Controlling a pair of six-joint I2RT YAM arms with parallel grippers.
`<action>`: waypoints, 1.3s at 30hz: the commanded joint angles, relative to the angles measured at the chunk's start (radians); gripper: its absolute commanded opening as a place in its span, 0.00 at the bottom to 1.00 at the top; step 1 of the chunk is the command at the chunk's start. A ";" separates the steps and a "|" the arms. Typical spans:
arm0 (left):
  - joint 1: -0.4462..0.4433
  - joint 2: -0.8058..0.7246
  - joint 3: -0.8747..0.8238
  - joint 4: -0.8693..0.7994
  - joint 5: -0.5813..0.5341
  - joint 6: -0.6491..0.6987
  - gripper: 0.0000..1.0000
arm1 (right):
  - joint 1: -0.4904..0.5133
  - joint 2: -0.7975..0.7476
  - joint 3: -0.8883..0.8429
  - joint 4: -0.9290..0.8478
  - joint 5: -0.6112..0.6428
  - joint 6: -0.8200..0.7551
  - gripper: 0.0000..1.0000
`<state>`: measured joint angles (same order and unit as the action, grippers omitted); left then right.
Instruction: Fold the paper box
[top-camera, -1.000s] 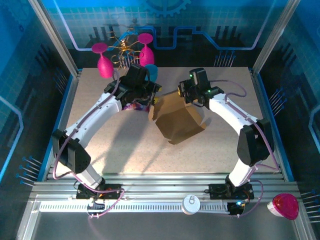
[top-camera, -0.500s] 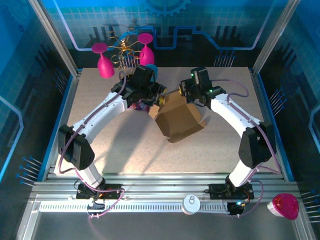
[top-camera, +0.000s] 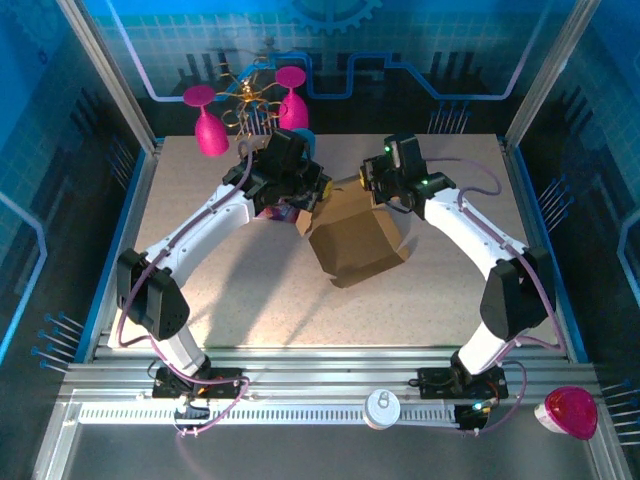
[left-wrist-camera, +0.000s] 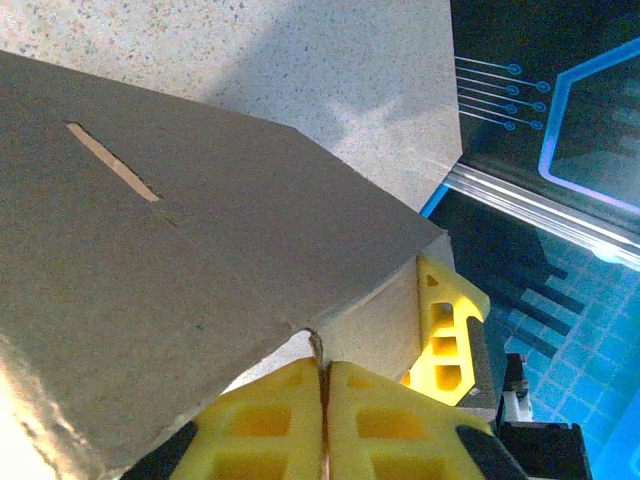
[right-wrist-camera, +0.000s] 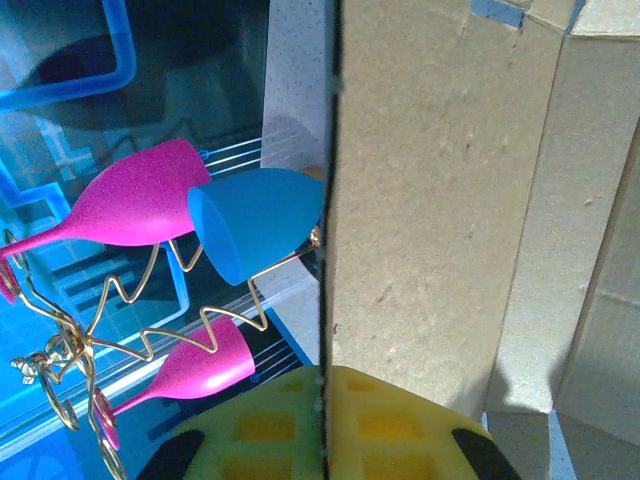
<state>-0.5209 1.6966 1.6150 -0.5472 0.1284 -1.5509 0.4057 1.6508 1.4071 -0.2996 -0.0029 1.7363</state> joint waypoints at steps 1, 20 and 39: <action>-0.004 0.001 -0.014 0.013 0.000 -0.010 0.01 | 0.017 -0.043 -0.006 -0.005 -0.009 0.015 0.00; 0.032 -0.029 -0.070 0.020 0.003 -0.008 0.00 | -0.028 -0.076 -0.164 0.184 -0.115 -0.004 0.24; 0.065 -0.041 -0.088 0.027 0.023 0.001 0.00 | -0.027 0.028 -0.187 0.390 -0.162 0.037 0.25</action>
<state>-0.4644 1.6932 1.5406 -0.5240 0.1280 -1.5654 0.3832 1.6695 1.2339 0.0238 -0.1417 1.7565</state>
